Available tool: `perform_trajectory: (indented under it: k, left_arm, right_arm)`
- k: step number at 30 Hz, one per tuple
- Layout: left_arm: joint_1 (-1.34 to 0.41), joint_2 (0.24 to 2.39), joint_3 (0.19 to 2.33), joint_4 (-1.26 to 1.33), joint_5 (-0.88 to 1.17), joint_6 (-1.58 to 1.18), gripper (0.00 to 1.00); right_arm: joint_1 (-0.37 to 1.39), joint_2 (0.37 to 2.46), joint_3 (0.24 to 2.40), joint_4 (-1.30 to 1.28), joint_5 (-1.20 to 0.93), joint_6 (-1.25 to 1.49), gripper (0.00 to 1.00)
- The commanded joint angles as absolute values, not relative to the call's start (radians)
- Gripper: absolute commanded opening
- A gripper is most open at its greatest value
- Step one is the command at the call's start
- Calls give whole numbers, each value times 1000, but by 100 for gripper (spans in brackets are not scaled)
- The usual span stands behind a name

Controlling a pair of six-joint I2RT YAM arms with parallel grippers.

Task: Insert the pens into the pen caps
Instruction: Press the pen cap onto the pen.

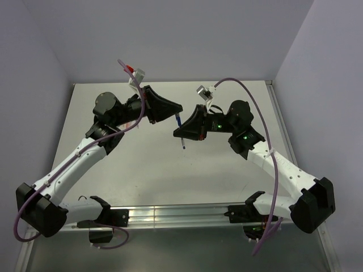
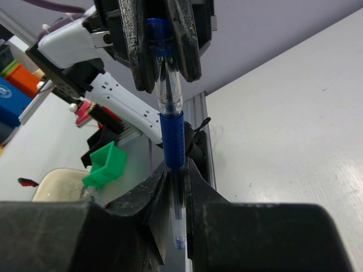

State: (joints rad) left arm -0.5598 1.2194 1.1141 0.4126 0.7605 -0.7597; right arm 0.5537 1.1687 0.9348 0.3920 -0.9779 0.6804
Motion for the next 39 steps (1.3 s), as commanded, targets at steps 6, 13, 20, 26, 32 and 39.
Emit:
perform_trajectory:
  k: [6,13,20,26,32,39]
  left_arm:
    - [-669,1170,1149,235,670,-597,0]
    - [-715,1163,1141,167,581,-549,0]
    - [-755,1157,1112,149,499,-538,0]
    - [-791,1158,1092,121,399,-540,0]
    - [-825,1163,1074,104,325,-555,0]
    - [-848,1175,1058,98,273,-603,0]
  right_arm:
    - [554,1109,1019,272,-799,586,0]
    - [554,1085,1037,204,-704,535,0]
    - [555,1074,1055,170,-632,520,0]
    - [554,1077,1077,144,-575,508,0]
    - [555,1078,1098,114,-503,491,0]
    - [555,1086,1118,92,-427,472,0]
